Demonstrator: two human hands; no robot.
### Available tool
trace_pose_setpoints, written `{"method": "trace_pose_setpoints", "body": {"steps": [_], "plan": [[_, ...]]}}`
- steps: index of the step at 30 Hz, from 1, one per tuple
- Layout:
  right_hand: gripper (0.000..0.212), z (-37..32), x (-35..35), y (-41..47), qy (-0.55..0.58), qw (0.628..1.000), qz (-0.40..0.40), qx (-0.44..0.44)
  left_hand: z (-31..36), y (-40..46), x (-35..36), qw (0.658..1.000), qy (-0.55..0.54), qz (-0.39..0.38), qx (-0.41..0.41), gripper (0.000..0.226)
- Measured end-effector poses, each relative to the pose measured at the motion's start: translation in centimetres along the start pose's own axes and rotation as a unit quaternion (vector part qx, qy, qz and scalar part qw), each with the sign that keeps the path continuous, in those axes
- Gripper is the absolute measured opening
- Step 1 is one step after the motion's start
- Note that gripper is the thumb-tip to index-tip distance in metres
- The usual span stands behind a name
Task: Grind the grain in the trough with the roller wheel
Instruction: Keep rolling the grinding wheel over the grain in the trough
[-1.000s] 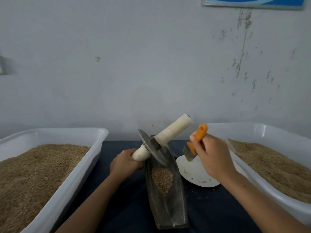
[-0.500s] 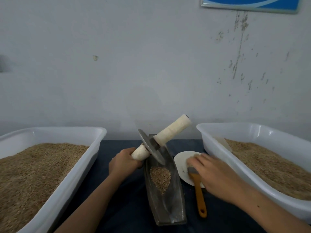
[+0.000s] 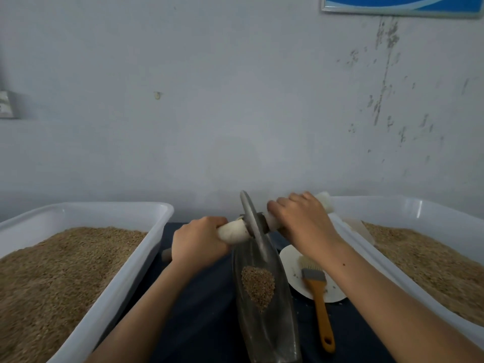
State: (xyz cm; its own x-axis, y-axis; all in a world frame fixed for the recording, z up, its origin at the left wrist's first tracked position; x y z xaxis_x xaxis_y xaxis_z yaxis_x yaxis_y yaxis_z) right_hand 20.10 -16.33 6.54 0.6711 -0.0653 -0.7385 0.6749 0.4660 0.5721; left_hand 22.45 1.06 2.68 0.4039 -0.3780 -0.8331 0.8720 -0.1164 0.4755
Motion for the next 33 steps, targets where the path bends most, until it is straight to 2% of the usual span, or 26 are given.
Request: {"method": "trace_pose_setpoints", "body": {"steps": [3,6,11,15,21,33], "plan": [[0.021,0.8,0.9,-0.5,-0.003,0.998,-0.058,0.03,1.3,0.1,0.3,0.999,0.03,-0.016,0.024,0.008],[0.016,0.8,2.3,-1.6,0.035,0.995,-0.078,0.054,1.6,0.4,0.6,0.996,0.072,-0.019,0.047,0.005],[0.016,-0.2,4.3,-2.3,0.104,0.99,-0.085,0.05,0.7,0.2,1.3,0.991,0.109,-0.057,0.054,0.009],[0.014,-0.5,5.1,-2.0,0.117,0.984,-0.124,0.05,0.2,0.1,1.9,0.989,0.097,-0.1,0.058,0.014],[0.025,-0.1,5.6,-2.5,0.155,0.973,-0.165,0.052,0.2,0.1,2.7,0.986,0.094,-0.119,0.07,0.019],[0.023,0.2,6.3,-2.6,0.113,0.968,-0.216,0.063,0.2,0.7,3.9,0.979,0.139,-0.137,0.067,0.029]]}}
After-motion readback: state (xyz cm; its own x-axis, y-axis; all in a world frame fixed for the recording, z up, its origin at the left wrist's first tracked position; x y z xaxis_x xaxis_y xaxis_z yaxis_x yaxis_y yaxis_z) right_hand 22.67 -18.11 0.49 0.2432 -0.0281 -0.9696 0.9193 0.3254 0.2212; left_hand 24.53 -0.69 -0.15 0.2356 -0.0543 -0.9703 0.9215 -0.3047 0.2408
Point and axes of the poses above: each hand's wrist, its own y-axis towards the middle knuckle, its own x-axis out of the palm, z = x × y, the point moved 6 cm from there along y, towards the middle knuckle, and after that the axes turned 1 degree about y, right-handed, at the moved point
